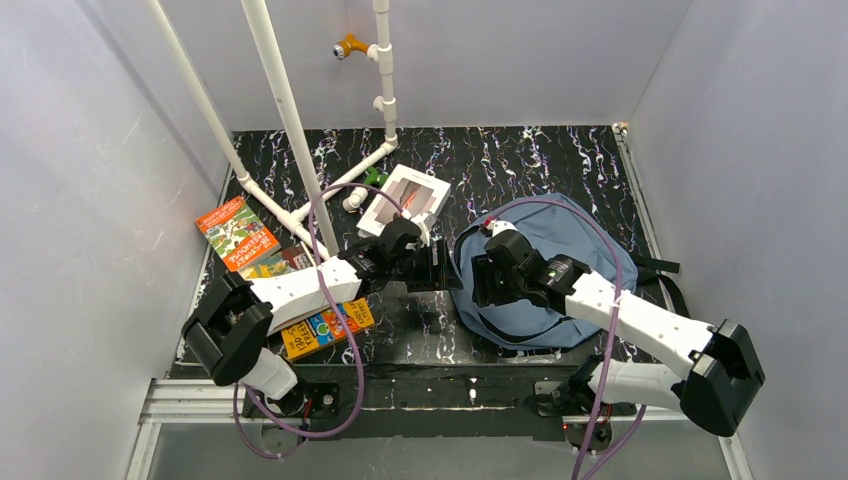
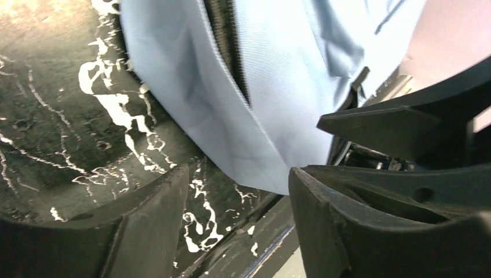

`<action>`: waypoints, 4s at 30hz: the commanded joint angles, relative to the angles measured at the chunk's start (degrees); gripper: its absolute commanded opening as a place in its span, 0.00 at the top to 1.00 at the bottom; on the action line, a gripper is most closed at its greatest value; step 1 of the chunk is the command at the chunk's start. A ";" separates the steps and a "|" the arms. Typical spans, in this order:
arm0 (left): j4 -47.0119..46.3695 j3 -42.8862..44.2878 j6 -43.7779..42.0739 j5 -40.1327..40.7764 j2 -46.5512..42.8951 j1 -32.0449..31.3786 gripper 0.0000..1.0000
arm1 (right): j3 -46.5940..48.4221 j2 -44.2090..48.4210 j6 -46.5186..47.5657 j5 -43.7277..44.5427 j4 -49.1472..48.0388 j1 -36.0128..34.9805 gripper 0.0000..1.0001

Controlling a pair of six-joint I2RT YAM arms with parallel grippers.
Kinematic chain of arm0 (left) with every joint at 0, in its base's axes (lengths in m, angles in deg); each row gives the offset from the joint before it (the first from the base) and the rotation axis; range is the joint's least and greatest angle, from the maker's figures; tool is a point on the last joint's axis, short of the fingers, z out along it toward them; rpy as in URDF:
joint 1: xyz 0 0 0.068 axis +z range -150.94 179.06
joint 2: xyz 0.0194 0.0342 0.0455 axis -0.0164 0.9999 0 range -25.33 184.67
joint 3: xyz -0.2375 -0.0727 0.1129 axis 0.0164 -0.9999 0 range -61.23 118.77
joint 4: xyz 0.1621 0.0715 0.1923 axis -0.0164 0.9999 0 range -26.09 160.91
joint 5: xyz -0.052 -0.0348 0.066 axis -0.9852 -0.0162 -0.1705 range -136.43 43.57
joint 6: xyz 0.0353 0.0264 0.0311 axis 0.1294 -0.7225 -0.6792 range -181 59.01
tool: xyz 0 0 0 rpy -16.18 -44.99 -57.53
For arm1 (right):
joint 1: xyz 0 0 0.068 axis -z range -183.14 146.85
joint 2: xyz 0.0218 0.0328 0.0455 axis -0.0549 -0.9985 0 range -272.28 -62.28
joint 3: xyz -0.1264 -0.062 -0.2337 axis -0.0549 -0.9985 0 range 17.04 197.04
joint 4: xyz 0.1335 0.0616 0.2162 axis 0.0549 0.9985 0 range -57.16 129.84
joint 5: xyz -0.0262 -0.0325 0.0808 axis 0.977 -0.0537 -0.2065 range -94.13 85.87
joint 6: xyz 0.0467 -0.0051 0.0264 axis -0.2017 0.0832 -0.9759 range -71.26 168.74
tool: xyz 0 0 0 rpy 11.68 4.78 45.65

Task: Pack the student bag
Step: Adjust the student bag at the center of the board.

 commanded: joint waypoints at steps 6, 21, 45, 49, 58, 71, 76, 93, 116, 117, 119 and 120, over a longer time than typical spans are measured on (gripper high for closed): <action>-0.83 2.95 0.91 -2.60 0.85 -2.86 0.27 | 3.06 3.58 2.38 -8.88 16.58 -0.08 0.39; -1.18 2.01 1.94 -2.10 4.42 -3.47 0.62 | 5.60 -4.44 -0.54 10.08 13.37 -12.45 0.75; -1.73 -5.75 -0.22 0.67 -0.70 -3.58 0.58 | -10.57 37.27 -17.98 23.80 -2.68 -12.46 0.99; -1.70 -5.71 -1.12 -0.52 -6.21 -3.64 0.42 | -10.88 37.75 -17.59 24.61 -2.57 -12.46 0.99; -2.19 1.82 6.84 -5.11 -10.37 -4.08 0.15 | -7.51 32.11 -10.48 21.04 -1.93 -12.46 0.99; 4.67 14.24 38.12 -2.08 5.08 -4.05 0.18 | -6.98 29.89 -4.61 16.17 -2.13 -12.46 0.99; 6.15 21.14 29.11 0.30 8.75 -4.92 0.85 | -5.01 27.34 -2.81 16.59 1.55 -12.46 0.93; -1.54 29.12 24.46 -6.38 6.38 -10.54 1.00 | 6.49 24.63 -2.07 39.29 6.45 -12.47 0.23; 0.71 28.78 21.15 -10.26 8.11 -6.08 1.00 | 11.28 23.64 -2.94 31.82 21.36 -12.47 0.03; 0.74 28.86 21.16 -10.59 8.15 -6.02 1.00 | 11.89 22.08 -1.89 31.99 21.64 -12.51 0.03; 1.15 28.82 21.07 -10.57 8.06 -5.87 1.00 | 12.97 18.81 0.62 32.81 21.20 -12.46 0.02; 1.34 28.90 21.01 -10.55 8.16 -5.77 1.00 | 13.40 17.21 2.30 32.54 20.51 -12.46 0.03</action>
